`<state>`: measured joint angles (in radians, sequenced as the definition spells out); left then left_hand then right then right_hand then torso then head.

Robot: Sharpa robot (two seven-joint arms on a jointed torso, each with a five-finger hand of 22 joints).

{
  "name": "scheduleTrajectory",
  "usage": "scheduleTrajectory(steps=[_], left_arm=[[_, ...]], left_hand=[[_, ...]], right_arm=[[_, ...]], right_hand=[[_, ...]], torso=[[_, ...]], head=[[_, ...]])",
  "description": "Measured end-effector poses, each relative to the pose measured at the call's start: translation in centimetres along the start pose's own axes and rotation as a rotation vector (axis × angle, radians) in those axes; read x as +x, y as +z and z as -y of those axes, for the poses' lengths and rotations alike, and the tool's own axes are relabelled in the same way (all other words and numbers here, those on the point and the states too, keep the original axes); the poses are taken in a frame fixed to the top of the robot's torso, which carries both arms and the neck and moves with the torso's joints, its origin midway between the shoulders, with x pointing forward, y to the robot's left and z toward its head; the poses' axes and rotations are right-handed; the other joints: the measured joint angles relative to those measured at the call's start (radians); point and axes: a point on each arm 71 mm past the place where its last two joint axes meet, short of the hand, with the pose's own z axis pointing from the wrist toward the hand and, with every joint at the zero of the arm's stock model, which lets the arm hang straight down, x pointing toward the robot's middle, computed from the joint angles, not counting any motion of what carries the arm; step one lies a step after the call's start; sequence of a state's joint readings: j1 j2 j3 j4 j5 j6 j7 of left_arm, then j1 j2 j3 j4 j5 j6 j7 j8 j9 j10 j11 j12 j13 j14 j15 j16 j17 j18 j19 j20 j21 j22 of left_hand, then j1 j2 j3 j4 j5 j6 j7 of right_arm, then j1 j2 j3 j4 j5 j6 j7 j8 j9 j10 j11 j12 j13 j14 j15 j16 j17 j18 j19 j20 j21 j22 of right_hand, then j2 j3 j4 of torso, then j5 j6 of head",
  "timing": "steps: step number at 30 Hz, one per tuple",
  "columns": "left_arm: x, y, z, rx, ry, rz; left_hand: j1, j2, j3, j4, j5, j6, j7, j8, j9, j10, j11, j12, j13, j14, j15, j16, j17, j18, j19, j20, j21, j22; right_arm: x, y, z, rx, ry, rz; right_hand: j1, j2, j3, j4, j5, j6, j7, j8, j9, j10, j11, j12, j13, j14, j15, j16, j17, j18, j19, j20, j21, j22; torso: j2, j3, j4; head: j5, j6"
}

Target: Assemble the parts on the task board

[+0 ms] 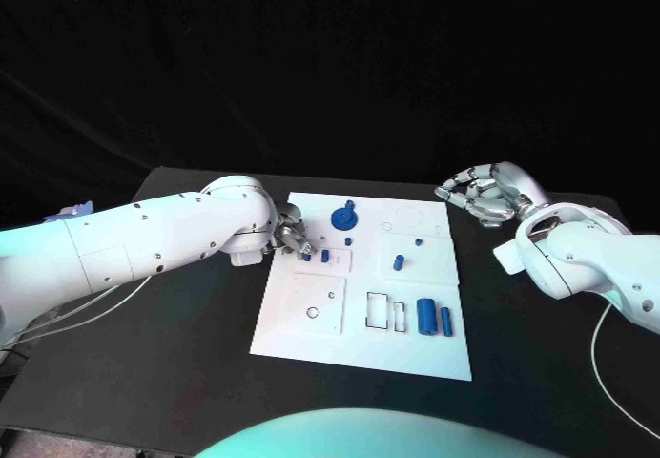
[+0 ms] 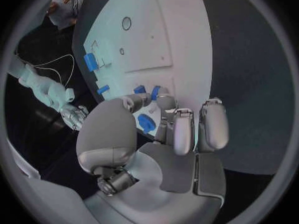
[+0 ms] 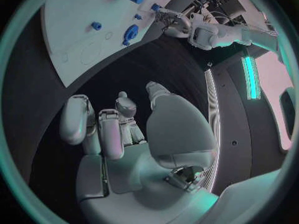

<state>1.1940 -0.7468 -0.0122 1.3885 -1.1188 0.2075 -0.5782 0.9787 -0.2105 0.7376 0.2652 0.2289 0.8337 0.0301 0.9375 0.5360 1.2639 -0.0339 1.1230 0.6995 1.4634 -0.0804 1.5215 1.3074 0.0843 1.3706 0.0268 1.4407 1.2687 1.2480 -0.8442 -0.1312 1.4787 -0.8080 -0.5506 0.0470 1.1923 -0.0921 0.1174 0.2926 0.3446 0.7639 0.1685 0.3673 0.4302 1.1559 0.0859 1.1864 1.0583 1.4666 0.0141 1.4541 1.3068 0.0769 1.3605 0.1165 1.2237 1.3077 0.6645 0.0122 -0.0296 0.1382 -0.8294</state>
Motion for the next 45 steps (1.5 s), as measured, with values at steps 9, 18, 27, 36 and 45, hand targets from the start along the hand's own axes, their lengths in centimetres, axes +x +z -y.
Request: scheduleTrajectory(steps=[9,18,27,36,45], left_arm=[[-0.06,0.08,-0.24,-0.005,-0.009,-0.004],[-0.09,0.07,-0.4,-0.007,-0.014,-0.006],[-0.08,-0.06,-0.5,-0.003,-0.018,-0.004],[-0.14,-0.16,-0.58,0.002,-0.028,0.001],[-0.54,-0.4,-0.47,0.015,-0.042,0.017]], left_hand=[[-0.009,-0.001,-0.048,0.02,0.0,0.0,0.0,0.0,-0.007,0.0,0.0,0.0,-0.004,0.0,0.0,0.0,0.0,0.0,0.0,0.0,0.0,0.001],[-0.009,-0.001,-0.064,0.025,0.0,0.002,0.002,0.0,-0.009,0.0,0.0,0.0,-0.005,0.0,0.0,0.0,0.0,0.0,0.0,0.0,0.0,0.001],[-0.02,-0.001,-0.086,0.023,0.0,0.004,0.003,0.0,-0.013,0.0,0.0,0.0,-0.005,0.0,0.0,0.0,0.0,0.0,0.0,0.0,0.0,0.001],[-0.024,0.003,-0.09,0.026,0.0,0.003,0.004,0.0,-0.013,0.0,0.0,0.0,-0.005,0.0,0.0,0.0,0.0,0.0,0.0,0.0,0.0,0.001],[-0.024,0.003,-0.094,0.024,0.0,0.003,0.004,0.0,-0.016,-0.001,0.0,-0.005,-0.018,0.0,0.0,0.0,0.0,0.0,0.0,0.0,0.0,-0.011]], right_arm=[[0.01,0.0,0.02,0.001,0.0,-0.002],[0.03,0.01,0.03,0.001,0.001,-0.004],[0.04,0.0,0.04,0.001,0.001,-0.005],[0.05,0.0,0.05,0.001,0.001,-0.006],[0.03,0.0,0.07,0.002,0.001,-0.006]], right_hand=[[0.0,0.0,0.0,0.0,0.0,0.0,0.0,0.0,0.0,0.0,0.0,0.0,-0.002,0.0,0.0,-0.004,0.0,0.0,0.0,0.0,-0.006,0.0],[-0.001,0.001,0.0,0.0,0.0,0.0,0.0,0.004,0.0,0.0,0.0,0.0,-0.003,0.0,0.0,-0.004,0.0,0.0,0.0,0.0,-0.006,0.0],[-0.004,0.004,0.0,0.0,0.0,0.0,0.0,0.004,0.0,0.0,0.0,0.0,-0.003,0.0,0.0,-0.004,0.0,0.0,0.0,0.0,-0.006,0.0],[-0.004,0.004,0.0,0.0,0.0,0.0,0.0,0.004,0.0,0.0,0.0,0.0,-0.003,0.0,0.0,-0.004,0.0,0.0,0.0,0.0,-0.006,0.0],[-0.004,0.004,0.0,0.0,0.0,0.0,0.0,0.004,0.0,0.0,0.0,0.0,-0.003,0.0,0.0,-0.004,0.0,0.0,0.0,0.0,-0.006,0.0]], torso=[[0.0,0.0,0.0001],[0.0,-0.0007,0.0003],[0.0,-0.0006,-0.0004],[0.0,-0.0007,0.0006],[0.0,-0.0011,0.0006]], head=[[0.0,0.0],[-0.001,0.0],[-0.002,0.0],[-0.003,0.001],[-0.004,0.004]])
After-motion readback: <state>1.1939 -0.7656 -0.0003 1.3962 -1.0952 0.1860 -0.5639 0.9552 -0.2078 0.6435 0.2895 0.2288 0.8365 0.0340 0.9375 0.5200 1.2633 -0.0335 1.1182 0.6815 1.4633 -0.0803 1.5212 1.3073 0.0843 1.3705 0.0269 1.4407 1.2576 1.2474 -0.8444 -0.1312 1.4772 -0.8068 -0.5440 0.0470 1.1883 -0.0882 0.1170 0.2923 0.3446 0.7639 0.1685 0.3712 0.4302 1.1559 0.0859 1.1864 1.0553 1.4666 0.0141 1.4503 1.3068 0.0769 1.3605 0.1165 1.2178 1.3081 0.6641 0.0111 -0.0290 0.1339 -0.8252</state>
